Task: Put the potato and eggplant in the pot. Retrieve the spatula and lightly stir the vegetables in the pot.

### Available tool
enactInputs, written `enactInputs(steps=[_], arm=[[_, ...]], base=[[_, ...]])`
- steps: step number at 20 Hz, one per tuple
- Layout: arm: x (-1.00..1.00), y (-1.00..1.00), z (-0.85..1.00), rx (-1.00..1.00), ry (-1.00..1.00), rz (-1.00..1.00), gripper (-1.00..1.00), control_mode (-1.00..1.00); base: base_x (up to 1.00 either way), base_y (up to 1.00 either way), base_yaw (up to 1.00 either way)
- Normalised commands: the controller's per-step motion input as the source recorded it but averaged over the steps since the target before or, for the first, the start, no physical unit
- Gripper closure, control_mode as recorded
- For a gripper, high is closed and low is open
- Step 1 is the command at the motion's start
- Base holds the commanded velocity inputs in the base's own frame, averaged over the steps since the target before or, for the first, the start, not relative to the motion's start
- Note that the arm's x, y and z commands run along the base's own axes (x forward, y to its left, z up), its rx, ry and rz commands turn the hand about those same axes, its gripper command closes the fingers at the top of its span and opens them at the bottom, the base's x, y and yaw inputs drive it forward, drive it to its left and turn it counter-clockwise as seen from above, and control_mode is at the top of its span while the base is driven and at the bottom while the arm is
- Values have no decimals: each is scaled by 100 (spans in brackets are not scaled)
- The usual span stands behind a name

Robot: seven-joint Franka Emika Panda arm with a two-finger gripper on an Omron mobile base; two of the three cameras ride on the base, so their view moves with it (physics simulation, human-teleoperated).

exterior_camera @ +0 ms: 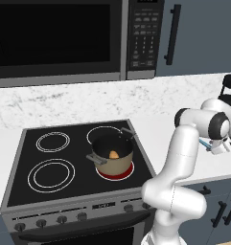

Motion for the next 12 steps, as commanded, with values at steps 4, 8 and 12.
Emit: enactInputs(steps=[4,8,12], arm=[[4,3,-26,0,3,0,100,-100],[2,2,-29,0,4,0,100,-100],[0,0,-6,0,3,0,100,-100]], base=[[0,0,0],[0,0,0],[0,0,0]])
